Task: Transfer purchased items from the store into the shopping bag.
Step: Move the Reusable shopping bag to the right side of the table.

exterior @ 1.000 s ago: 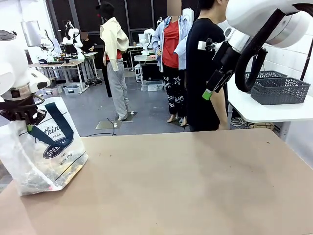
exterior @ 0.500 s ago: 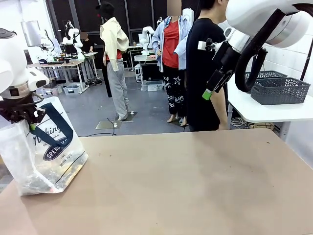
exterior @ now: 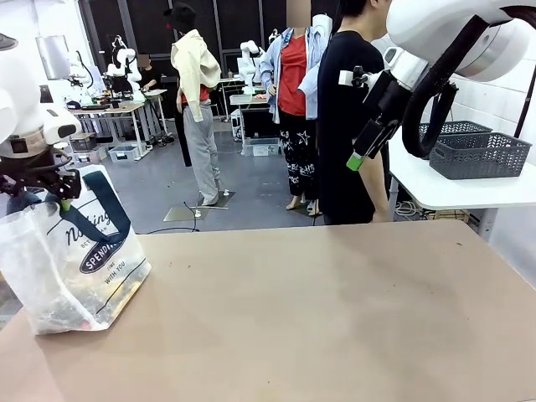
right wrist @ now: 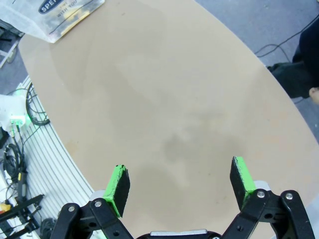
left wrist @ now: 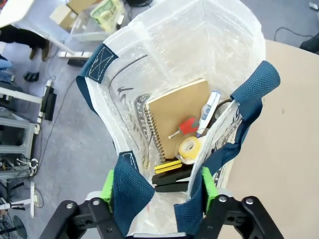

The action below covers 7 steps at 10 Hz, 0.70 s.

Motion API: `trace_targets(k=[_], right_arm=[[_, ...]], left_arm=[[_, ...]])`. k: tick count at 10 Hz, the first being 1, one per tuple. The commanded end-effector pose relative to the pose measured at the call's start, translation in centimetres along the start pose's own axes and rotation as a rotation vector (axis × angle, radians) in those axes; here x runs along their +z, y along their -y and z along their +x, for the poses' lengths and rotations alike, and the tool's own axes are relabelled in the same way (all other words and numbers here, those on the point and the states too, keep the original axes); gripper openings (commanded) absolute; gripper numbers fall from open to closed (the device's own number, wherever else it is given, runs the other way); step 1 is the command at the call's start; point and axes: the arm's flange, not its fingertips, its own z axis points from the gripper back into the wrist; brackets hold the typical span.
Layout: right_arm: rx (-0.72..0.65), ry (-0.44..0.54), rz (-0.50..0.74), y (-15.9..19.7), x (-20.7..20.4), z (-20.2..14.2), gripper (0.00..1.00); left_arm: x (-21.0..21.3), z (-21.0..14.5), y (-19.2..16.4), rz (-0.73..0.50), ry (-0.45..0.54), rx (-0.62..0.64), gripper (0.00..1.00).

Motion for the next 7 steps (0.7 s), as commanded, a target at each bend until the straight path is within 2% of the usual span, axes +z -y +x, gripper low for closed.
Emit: trace_targets(k=[1, 7], right_arm=[[-0.011, -0.018, -0.016, -0.1, 0.0, 0.0, 1.00], [-0.011, -0.018, -0.016, -0.1, 0.0, 0.0, 1.00]], left_arm=[[1.6, 0.0, -0.1, -0.020, 0.006, -0.022, 1.00], [3.7, -0.9, 0.0, -0.074, 0.045, -0.053, 1.00]])
